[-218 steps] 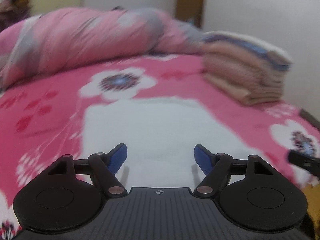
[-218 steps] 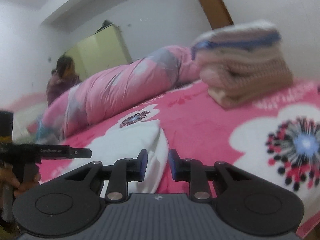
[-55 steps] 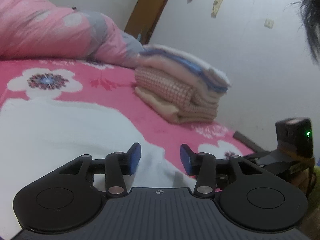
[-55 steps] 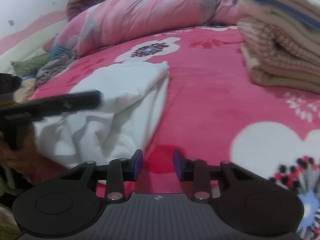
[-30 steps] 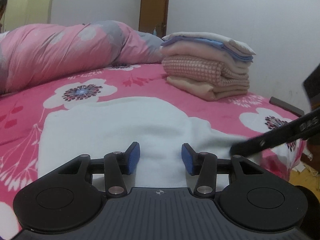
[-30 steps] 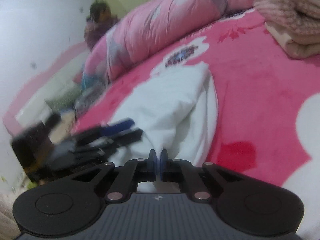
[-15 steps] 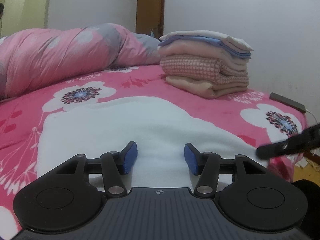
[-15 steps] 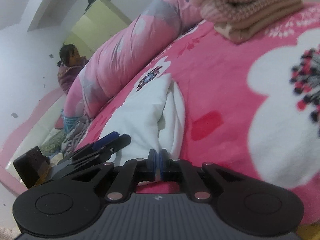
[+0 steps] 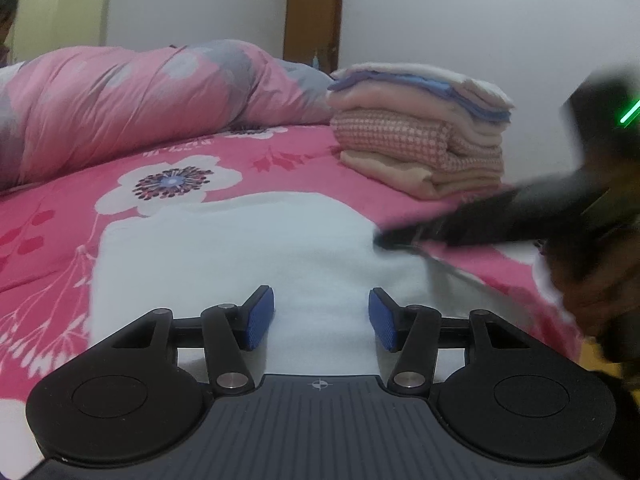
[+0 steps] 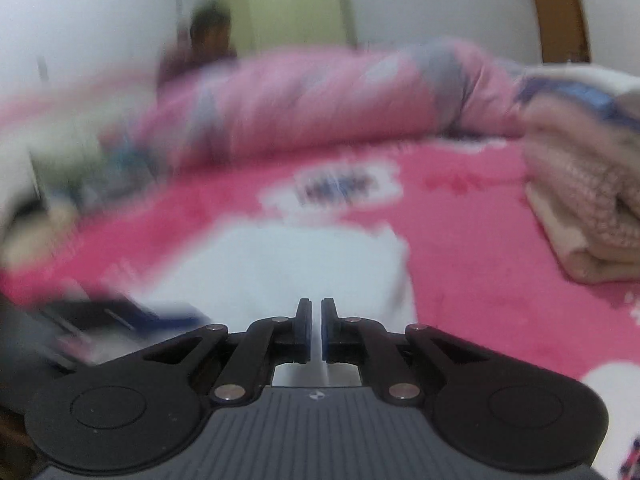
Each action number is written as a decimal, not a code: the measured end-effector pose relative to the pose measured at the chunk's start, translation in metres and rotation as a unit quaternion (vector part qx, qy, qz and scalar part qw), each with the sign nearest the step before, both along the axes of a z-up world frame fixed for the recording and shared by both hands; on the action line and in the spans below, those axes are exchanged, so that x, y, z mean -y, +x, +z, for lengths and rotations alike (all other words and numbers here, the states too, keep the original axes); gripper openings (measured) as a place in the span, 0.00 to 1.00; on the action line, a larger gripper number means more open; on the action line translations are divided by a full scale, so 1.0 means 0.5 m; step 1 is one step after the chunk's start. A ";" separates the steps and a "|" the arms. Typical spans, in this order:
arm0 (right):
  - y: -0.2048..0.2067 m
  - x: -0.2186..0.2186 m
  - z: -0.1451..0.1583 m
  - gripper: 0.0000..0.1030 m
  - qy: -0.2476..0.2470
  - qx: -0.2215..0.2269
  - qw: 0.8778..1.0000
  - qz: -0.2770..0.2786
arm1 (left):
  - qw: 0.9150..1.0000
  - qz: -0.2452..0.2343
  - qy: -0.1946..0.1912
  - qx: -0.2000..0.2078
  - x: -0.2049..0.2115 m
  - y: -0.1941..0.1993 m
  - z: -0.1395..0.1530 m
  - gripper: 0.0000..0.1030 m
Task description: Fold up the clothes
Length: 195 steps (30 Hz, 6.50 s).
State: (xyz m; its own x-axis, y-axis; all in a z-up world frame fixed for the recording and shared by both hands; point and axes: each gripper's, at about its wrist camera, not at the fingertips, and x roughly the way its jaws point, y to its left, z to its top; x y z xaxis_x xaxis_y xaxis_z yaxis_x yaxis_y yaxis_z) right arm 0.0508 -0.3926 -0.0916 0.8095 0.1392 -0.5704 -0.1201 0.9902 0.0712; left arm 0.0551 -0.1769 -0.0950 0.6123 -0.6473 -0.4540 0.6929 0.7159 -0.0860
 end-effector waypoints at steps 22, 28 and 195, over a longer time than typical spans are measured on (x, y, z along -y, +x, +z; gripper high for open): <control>0.202 0.080 0.024 0.03 0.116 0.052 0.991 -0.036 | 1.000 -0.012 0.000 -0.003 -0.040 -0.019 -0.035 0.51; 0.239 0.079 -0.046 0.04 0.077 0.020 0.996 -0.036 | 1.000 -0.016 0.007 0.005 -0.038 -0.022 -0.039 0.51; -0.298 -0.021 0.051 0.61 0.026 0.129 0.972 -0.197 | 0.971 0.226 0.024 -0.073 -0.128 -0.036 0.043 0.93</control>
